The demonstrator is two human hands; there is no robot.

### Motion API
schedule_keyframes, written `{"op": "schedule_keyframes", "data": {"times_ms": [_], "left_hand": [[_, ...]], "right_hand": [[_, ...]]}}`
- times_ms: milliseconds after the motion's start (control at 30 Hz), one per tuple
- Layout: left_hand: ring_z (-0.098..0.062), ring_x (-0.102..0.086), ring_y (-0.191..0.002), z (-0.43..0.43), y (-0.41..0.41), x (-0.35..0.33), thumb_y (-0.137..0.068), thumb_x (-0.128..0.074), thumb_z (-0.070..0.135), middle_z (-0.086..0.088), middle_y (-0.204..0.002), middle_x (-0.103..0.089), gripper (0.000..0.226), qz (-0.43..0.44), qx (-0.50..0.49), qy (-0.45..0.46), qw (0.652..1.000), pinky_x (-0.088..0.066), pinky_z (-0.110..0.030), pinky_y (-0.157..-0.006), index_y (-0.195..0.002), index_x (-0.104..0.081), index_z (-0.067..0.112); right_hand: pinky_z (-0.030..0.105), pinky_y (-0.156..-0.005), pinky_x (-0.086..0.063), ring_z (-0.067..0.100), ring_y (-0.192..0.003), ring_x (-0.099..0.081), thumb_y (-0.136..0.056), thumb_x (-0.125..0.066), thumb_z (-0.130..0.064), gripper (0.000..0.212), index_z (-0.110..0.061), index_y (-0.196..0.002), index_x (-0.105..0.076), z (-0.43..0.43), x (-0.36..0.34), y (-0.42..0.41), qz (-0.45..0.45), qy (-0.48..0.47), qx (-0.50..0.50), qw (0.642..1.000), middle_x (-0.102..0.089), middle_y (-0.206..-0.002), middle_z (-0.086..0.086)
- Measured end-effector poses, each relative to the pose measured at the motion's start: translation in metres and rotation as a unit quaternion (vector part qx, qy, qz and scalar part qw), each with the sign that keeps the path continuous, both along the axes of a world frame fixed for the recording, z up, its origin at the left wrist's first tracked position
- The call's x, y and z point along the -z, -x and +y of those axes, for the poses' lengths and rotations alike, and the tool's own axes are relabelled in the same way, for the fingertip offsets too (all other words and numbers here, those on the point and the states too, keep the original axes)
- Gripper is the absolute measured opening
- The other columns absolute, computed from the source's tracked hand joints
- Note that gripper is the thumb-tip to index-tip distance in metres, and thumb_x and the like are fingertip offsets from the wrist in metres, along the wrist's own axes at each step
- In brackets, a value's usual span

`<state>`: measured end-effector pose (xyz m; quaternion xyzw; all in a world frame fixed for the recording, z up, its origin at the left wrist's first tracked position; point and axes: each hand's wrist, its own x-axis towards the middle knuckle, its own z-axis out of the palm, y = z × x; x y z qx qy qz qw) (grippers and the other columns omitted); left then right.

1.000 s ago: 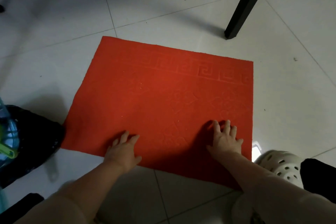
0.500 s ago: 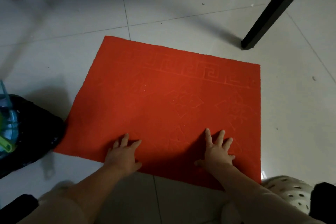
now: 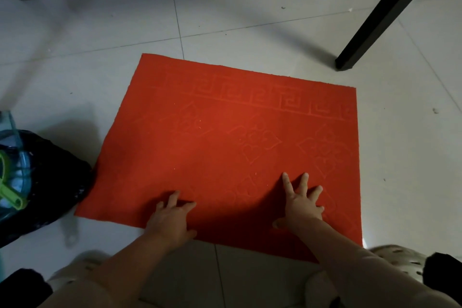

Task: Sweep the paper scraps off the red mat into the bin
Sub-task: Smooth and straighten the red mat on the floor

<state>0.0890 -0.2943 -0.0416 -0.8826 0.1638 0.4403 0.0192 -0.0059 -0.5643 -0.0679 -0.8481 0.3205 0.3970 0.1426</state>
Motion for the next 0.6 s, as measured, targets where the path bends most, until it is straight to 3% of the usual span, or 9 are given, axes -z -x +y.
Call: {"op": "schedule_keyframes", "data": {"times_ms": [200, 467, 600], "left_hand": [[-0.035, -0.02, -0.139, 0.009, 0.004, -0.003, -0.084, -0.065, 0.049, 0.0, -0.161, -0.002, 0.076, 0.0, 0.004, 0.002, 1.0, -0.038, -0.044, -0.11, -0.149, -0.026, 0.046], [-0.036, -0.032, -0.13, 0.011, 0.009, -0.001, -0.085, -0.062, 0.05, -0.003, -0.154, -0.011, 0.073, -0.009, -0.006, -0.007, 1.0, -0.033, -0.04, -0.113, -0.149, -0.026, 0.045], [-0.032, -0.037, -0.125, 0.014, 0.01, 0.007, -0.083, -0.062, 0.048, -0.003, -0.151, -0.017, 0.082, -0.044, -0.036, 0.003, 0.998, -0.034, -0.04, -0.11, -0.152, -0.017, 0.042]], "right_hand": [[0.066, -0.111, -0.022, 0.046, -0.142, 0.023, -0.073, -0.08, -0.041, 0.128, -0.044, -0.145, 0.025, 0.002, -0.001, 0.002, -0.024, -0.022, -0.023, 0.999, 0.042, -0.15, 0.005], [0.068, -0.111, -0.02, 0.043, -0.143, 0.023, -0.07, -0.084, -0.035, 0.127, -0.049, -0.147, 0.016, -0.015, -0.005, -0.031, -0.035, -0.032, -0.067, 0.997, 0.036, -0.154, 0.001], [0.069, -0.11, -0.018, 0.043, -0.143, 0.024, -0.068, -0.085, -0.032, 0.129, -0.05, -0.146, 0.016, -0.02, -0.004, -0.049, -0.03, -0.034, -0.086, 0.995, 0.037, -0.154, 0.0]]}}
